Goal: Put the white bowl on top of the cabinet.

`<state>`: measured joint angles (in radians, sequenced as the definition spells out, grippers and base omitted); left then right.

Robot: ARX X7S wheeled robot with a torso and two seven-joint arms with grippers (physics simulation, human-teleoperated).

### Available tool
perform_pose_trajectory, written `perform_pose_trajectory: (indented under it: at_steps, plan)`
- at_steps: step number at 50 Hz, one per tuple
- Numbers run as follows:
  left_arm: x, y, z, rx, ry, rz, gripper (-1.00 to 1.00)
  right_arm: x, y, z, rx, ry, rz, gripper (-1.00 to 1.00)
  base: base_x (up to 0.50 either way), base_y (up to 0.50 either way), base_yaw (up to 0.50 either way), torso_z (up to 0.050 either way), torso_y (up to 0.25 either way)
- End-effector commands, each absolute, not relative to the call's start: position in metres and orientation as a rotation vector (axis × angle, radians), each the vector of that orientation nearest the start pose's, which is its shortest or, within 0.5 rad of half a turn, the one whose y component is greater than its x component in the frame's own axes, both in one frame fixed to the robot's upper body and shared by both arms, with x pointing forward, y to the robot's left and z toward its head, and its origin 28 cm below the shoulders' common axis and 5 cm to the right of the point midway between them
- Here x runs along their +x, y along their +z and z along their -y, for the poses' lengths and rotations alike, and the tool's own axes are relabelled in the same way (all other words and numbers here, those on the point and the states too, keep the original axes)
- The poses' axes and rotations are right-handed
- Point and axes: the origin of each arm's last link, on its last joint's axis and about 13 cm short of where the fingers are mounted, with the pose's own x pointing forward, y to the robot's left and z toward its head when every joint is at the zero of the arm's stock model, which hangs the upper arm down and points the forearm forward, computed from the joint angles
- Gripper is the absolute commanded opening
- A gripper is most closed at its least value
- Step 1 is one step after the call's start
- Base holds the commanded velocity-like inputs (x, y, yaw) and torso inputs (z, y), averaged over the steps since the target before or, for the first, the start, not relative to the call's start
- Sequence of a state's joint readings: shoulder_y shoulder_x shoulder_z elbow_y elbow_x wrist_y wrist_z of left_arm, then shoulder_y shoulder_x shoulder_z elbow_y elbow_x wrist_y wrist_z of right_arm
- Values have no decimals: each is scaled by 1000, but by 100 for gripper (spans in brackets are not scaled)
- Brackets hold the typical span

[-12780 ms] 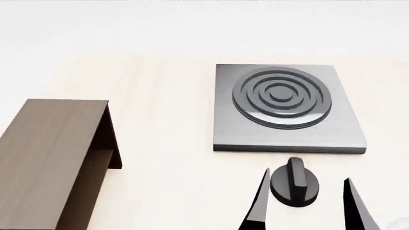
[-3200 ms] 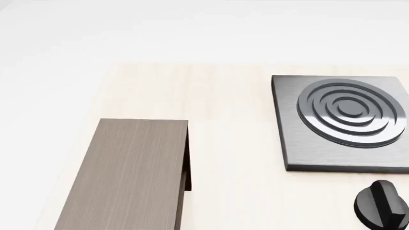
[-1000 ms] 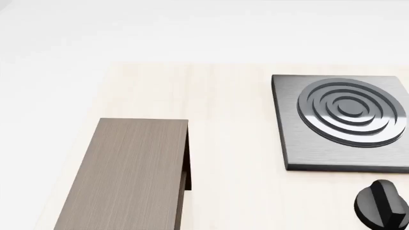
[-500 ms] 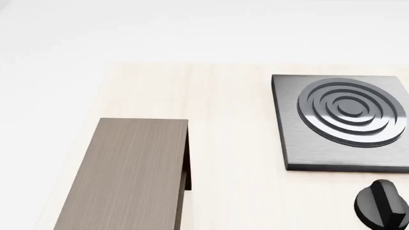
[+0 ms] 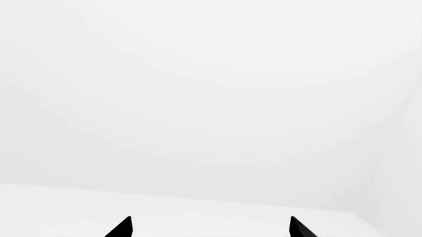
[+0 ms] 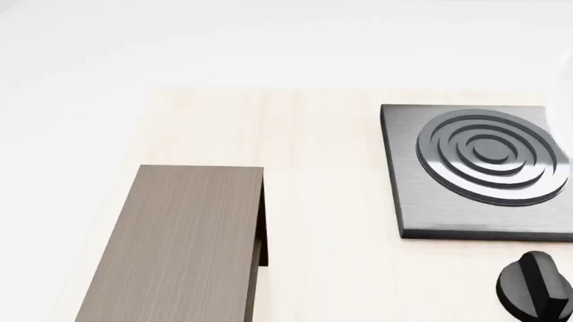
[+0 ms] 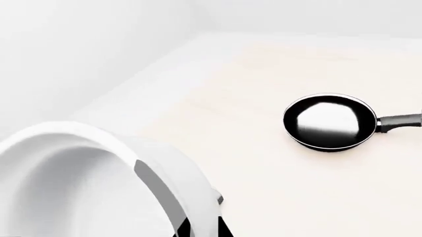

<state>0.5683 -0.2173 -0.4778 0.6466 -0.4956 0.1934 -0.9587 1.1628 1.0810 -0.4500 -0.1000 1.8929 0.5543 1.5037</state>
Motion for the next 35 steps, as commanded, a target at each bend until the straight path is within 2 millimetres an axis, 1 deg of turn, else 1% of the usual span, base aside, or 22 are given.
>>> perform_pose_trajectory:
  at_steps: [1,6,10,20,26,31,35]
  plan:
    - [86,107,-310,-210,1178,346,100,259,351,216,214,-736,-173,-100,0,0,0,0,0]
    - [86,107,-310,-212,1179,345,100,261,354,214,230,-716,-175,-100,0,0,0,0,2]
    - [86,106,-311,-213,1179,343,100,263,359,210,277,-635,-148,-100,0,0,0,0,0]
    - [86,106,-311,-216,1180,344,100,276,369,206,224,-593,-155,-100,0,0,0,2,1]
    - [85,106,-311,-218,1182,345,100,285,375,197,156,-540,-155,-100,0,0,0,0,2]
    - [85,107,-312,-220,1184,348,100,293,383,189,142,-509,-155,-100,0,0,0,0,2]
    - [85,106,-312,-221,1183,347,100,302,385,182,136,-488,-165,-100,0,0,0,0,0]
